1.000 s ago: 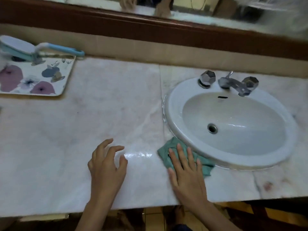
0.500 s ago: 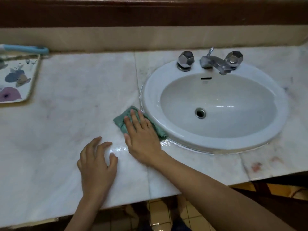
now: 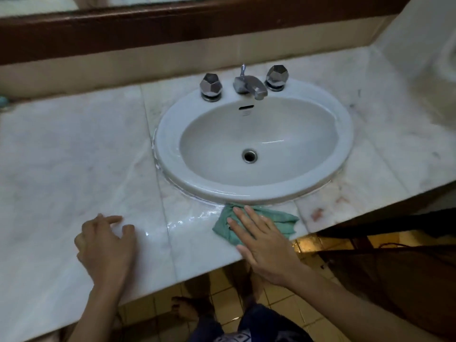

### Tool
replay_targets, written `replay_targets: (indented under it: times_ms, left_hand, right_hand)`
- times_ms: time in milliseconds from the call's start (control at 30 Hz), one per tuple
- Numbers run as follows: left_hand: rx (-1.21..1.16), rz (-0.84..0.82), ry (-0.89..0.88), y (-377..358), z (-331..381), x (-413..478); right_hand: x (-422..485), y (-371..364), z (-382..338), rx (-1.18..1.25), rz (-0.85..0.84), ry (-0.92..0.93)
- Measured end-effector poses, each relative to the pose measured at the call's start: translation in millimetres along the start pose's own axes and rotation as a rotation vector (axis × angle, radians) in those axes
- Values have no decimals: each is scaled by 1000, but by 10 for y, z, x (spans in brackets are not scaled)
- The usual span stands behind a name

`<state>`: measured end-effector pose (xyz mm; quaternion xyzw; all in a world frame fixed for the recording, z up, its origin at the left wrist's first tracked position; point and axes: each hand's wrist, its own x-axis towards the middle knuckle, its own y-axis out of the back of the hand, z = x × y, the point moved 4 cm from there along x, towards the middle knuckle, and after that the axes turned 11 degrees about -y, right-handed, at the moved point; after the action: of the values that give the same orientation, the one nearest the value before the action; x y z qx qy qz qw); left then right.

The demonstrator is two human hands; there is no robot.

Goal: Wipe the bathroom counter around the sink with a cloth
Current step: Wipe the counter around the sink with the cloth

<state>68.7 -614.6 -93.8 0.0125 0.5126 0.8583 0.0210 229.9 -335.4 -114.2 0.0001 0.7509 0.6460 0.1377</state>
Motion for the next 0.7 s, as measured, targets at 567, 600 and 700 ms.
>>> replay_targets:
  times_ms: [567,600,700]
  left_hand:
    - [-302,-200,-716,-1166,2888,-447]
    - [-292,-225,-735,-1247,3000,-439]
    - [-306,-261,-733,-1450,3201,-438]
  right_hand:
    - [433,471,3095,228,94,-830]
    - [536,502,3186,242,92,-861]
    - [635,506,3095,285,153,-931]
